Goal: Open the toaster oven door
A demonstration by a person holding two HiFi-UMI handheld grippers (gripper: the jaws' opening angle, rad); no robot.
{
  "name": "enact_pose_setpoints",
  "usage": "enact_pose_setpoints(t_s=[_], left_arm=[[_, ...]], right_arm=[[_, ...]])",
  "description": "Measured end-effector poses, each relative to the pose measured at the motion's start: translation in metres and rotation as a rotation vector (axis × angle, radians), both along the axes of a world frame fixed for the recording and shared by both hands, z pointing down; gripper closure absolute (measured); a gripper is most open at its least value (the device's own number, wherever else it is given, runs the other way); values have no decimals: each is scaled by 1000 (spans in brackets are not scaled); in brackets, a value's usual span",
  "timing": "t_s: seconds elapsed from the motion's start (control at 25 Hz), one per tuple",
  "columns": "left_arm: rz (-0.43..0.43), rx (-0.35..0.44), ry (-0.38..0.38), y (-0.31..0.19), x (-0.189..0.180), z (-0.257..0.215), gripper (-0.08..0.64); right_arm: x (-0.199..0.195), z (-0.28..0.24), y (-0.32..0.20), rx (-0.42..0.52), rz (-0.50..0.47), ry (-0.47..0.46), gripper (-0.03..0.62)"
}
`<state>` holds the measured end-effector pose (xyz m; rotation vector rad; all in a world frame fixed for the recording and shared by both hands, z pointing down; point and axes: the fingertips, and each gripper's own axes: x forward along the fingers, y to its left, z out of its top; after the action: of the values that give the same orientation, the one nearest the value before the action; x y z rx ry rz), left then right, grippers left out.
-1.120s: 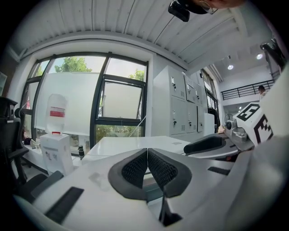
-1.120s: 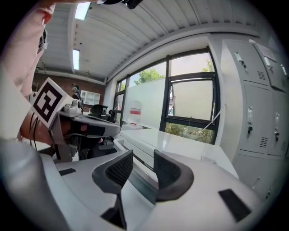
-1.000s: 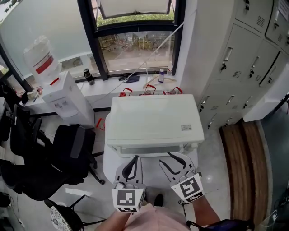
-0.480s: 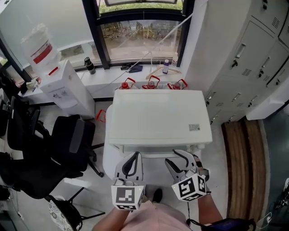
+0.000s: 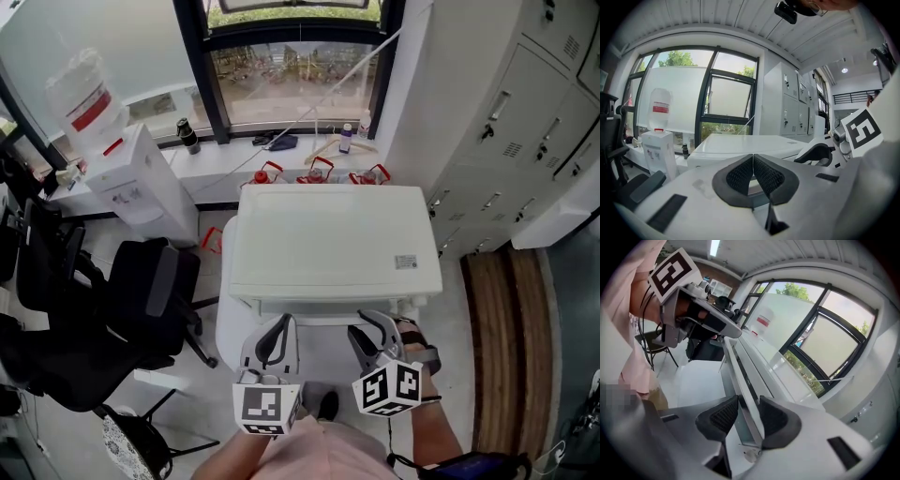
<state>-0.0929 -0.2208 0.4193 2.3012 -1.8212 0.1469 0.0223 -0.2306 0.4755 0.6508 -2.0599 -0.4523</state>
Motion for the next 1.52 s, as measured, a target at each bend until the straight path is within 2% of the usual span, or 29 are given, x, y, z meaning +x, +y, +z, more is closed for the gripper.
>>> enact_pose_setpoints(t_s=[0.88, 1.52], left_arm=[[-14, 14, -16, 27, 5, -9, 546], [-29, -54, -43, 33, 7, 17, 546]], right_arm=[[6, 12, 44, -60, -50, -2, 477], [12, 31, 85, -145, -83, -34, 488]])
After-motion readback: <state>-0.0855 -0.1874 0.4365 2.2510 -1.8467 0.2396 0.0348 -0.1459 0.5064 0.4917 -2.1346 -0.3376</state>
